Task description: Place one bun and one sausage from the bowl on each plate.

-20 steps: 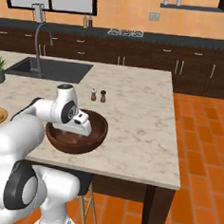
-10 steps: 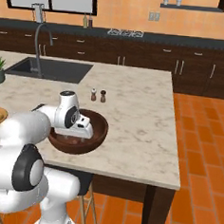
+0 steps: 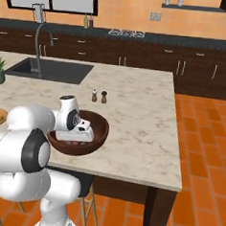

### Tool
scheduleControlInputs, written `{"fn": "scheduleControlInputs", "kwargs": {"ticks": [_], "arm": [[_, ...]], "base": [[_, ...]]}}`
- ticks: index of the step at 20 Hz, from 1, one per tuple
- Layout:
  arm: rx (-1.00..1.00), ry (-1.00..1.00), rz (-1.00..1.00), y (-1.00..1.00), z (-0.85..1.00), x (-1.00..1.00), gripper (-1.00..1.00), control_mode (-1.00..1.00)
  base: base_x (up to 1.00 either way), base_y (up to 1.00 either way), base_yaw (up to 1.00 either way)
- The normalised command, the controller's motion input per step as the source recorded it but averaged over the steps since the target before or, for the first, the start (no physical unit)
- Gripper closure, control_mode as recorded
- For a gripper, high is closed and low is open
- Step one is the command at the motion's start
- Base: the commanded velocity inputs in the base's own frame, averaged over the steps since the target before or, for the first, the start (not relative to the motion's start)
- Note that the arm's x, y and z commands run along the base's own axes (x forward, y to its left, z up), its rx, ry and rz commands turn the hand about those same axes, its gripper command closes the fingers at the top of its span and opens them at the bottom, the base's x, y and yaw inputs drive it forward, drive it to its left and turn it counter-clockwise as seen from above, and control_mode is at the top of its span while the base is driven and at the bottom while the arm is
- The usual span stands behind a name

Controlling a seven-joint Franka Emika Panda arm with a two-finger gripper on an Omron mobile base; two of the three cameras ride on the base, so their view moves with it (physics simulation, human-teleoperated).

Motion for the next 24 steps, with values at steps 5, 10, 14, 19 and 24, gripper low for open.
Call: {"fn": "scheduleControlInputs", "kwargs": {"ticks": [5, 10, 14, 19, 24], "arm": [[-0.01, 0.01, 0.02, 0.00, -0.08, 0.00, 1.00, -1.00], [0.05, -0.14, 0.00, 0.00, 0.75, -0.24, 1.00, -1.00], [0.15, -0.39, 0.00, 0.00, 1.00, -0.67, 1.00, -1.00], [0.11, -0.44, 0.00, -0.02, 1.00, -0.99, 1.00, -1.00], [0.03, -0.25, 0.00, 0.00, 0.82, -0.99, 1.00, -1.00]], "base": [[0.00, 0.00, 0.00], [0.00, 0.00, 0.00], [0.00, 0.00, 0.00], [0.00, 0.00, 0.00], [0.00, 0.00, 0.00]]}}
